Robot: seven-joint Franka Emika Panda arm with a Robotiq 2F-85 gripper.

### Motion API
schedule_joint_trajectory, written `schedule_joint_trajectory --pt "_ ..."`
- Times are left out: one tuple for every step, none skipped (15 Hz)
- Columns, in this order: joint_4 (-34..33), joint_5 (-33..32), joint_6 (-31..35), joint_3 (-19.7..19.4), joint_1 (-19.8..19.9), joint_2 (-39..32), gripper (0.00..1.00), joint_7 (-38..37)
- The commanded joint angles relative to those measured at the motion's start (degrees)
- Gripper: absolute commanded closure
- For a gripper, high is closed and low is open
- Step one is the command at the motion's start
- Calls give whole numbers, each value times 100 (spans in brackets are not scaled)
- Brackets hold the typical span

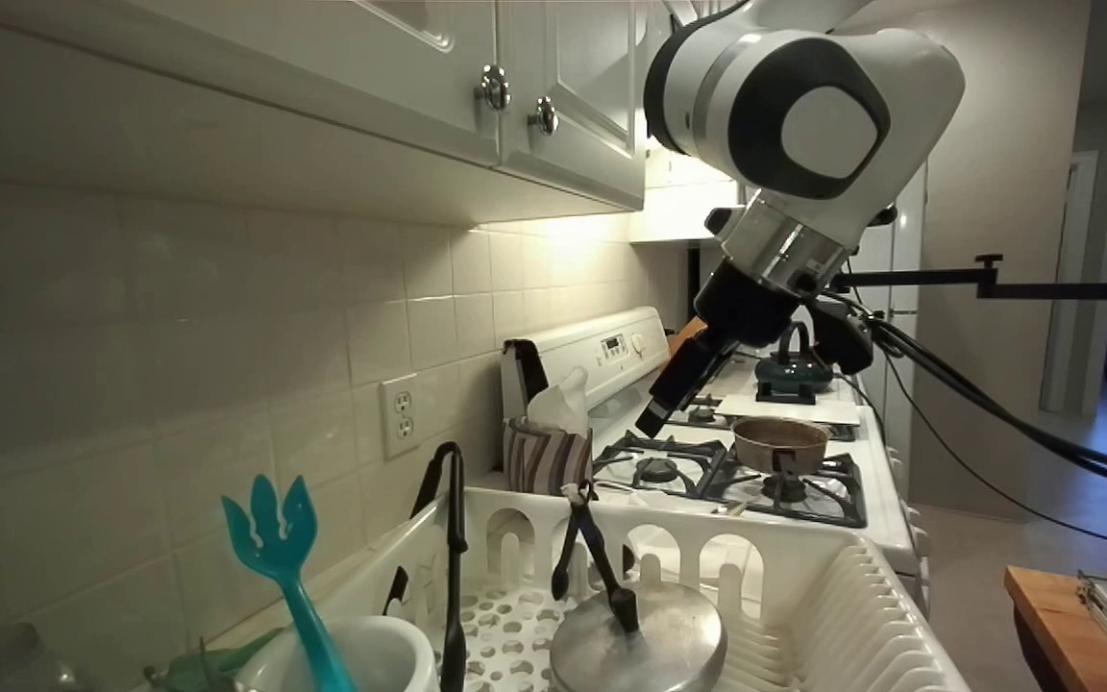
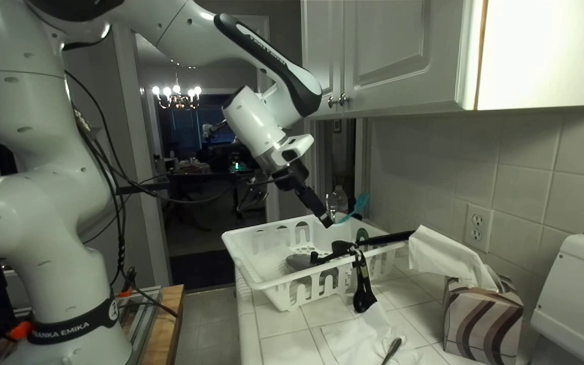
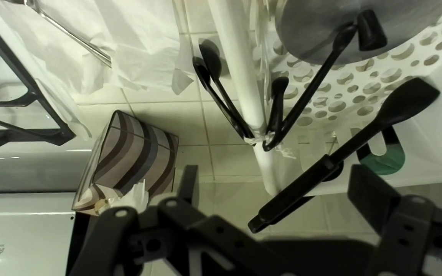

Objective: Place the measuring spoons on the dishrack.

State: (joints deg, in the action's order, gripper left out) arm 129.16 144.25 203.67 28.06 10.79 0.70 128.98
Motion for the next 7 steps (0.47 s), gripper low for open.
schedule_joint_trajectory --pt "-4 0 0 -18 0 0 0 -16" --pt "-9 0 0 -36 0 0 0 -25" --pt "-13 0 0 -47 0 0 0 -27" --pt "-18 0 0 -52 0 0 0 -28" --pt "-24 0 0 -52 0 0 0 -29" --pt "-29 0 1 -52 0 0 0 -30" --pt "-31 0 1 -52 0 0 0 -30"
